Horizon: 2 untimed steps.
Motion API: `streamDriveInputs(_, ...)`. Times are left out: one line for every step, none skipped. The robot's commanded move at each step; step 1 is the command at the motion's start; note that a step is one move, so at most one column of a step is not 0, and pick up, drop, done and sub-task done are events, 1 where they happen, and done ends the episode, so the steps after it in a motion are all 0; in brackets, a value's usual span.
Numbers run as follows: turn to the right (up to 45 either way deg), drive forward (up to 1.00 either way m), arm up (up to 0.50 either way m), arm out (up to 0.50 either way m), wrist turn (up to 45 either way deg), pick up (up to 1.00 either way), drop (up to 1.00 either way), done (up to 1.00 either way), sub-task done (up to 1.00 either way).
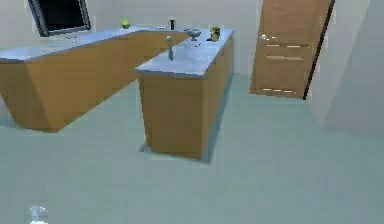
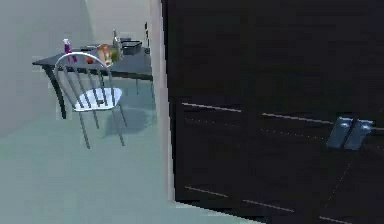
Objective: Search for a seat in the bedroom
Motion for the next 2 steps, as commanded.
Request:
streamDriveInputs(45.0,0.00,0.00,0.00,0.0,0.00,0.00,0.00,0.00)
streamDriveInputs(45.0,0.00,0.00,0.00,0.0,0.00,0.00,0.00,0.00)
